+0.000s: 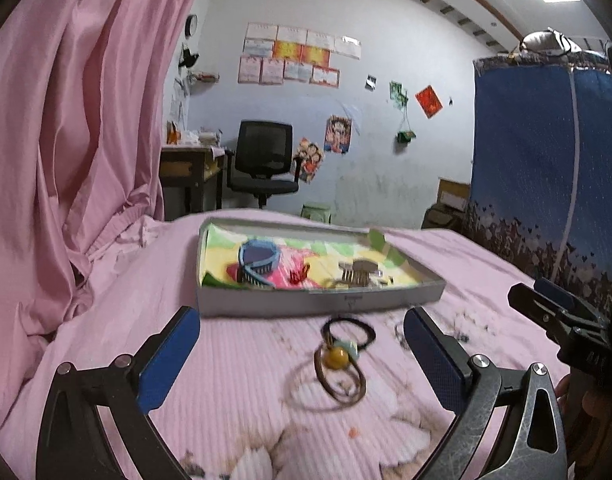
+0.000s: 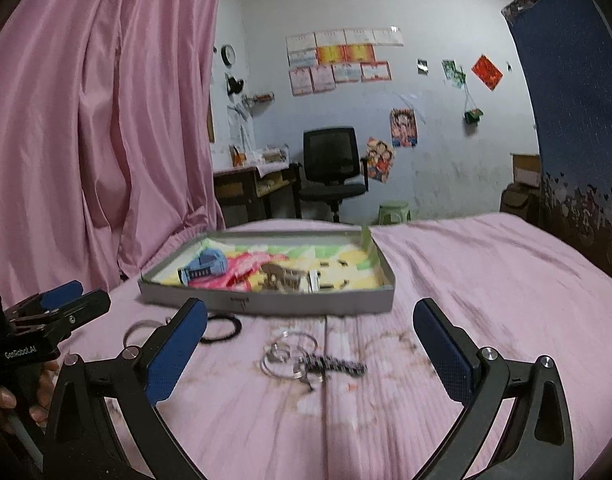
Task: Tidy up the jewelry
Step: 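Withdraw both tools from the tray toward the remaining items, then grasp the brown hair band with the left tool while the right tool grasps the keychain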
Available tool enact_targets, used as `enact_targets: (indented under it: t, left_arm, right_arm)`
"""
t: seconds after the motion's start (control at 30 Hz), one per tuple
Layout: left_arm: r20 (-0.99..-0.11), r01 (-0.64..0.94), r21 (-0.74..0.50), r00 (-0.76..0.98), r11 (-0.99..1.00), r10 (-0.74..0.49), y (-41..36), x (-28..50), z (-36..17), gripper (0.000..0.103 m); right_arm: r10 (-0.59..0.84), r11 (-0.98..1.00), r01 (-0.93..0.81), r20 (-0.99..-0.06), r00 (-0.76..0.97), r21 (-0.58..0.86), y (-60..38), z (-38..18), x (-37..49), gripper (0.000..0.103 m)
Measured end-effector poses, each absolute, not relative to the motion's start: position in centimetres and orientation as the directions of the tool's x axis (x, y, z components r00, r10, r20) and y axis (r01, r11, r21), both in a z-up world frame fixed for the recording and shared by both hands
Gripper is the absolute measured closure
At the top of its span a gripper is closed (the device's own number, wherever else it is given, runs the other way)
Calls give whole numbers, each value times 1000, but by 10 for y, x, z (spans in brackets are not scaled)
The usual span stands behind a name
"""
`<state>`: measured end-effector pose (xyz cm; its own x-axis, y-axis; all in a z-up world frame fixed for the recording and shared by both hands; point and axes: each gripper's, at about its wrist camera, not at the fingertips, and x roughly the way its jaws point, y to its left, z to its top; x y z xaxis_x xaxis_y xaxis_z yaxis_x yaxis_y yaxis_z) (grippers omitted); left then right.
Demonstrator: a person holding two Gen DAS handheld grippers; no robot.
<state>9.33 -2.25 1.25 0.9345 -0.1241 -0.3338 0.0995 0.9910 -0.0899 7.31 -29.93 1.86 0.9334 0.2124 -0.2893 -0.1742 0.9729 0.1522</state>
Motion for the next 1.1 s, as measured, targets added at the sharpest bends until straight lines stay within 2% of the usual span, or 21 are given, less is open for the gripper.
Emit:
enact_targets:
  t: [0.17, 0.5, 0.73, 0.8, 0.87, 0.93, 1.1]
  left_arm:
    - [-400, 118, -88, 905, 989, -143, -24, 101, 4, 0]
    - [-543, 155, -106, 818, 982, -188, -31, 125, -11, 0]
    - [-601, 154, -113, 776, 982, -191, -32, 140, -16, 1]
    - [-609, 160, -118, 768, 980, -199, -33, 144, -16, 1]
    - [-615, 165, -122, 761, 979, -205, -33, 148, -16, 2]
    - [-620, 170, -130, 755, 977, -214, -33, 152, -17, 6]
    - [-638, 182, -143, 735, 973, -231, -37, 162, -19, 19]
  right_arm:
    - [215, 973, -170, -346, 913, 157, -305, 8, 75, 2]
    - [224, 972, -149, -529, 819, 182, -306, -22, 102, 2]
    - [266, 964, -185, -606, 750, 194, -301, -29, 123, 2]
    - [280, 959, -189, -627, 727, 209, -304, -31, 134, 8]
    - [293, 956, -199, -643, 708, 217, -305, -33, 144, 23]
    - [296, 955, -211, -656, 695, 208, -304, -35, 153, 31]
    - [335, 941, -269, -677, 655, 206, -300, -39, 169, 43]
